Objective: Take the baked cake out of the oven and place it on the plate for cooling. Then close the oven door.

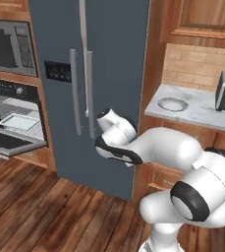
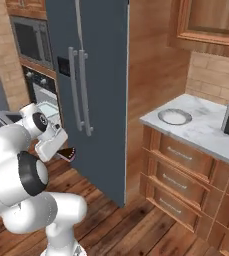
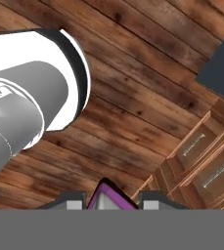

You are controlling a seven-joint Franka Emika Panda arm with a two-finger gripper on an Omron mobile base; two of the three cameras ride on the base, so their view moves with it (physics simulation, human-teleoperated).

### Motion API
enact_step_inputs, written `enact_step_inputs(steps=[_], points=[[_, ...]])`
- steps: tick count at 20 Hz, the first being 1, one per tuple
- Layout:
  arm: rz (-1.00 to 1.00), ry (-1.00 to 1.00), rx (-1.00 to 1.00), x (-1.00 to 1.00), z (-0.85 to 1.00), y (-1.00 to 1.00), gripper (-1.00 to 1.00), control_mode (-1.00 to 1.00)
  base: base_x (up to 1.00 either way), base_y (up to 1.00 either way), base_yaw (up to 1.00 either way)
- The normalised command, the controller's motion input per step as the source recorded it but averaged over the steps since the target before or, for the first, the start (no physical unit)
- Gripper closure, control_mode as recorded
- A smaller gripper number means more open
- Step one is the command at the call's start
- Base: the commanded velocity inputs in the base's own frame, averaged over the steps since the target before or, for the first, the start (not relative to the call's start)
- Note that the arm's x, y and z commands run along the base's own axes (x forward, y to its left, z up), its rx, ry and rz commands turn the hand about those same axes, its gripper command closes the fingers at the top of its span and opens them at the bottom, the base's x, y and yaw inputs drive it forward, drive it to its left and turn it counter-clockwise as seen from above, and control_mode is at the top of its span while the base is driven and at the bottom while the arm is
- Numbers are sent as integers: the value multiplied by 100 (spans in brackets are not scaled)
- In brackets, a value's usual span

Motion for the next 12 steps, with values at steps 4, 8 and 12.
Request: enact_step_inputs(steps=[4,8,12], points=[[0,0,0,0,0,0,100,100,0,-7,-59],[0,0,0,0,0,0,100,100,11,-16,-53],[0,0,0,0,0,0,100,100,52,-23,-35]])
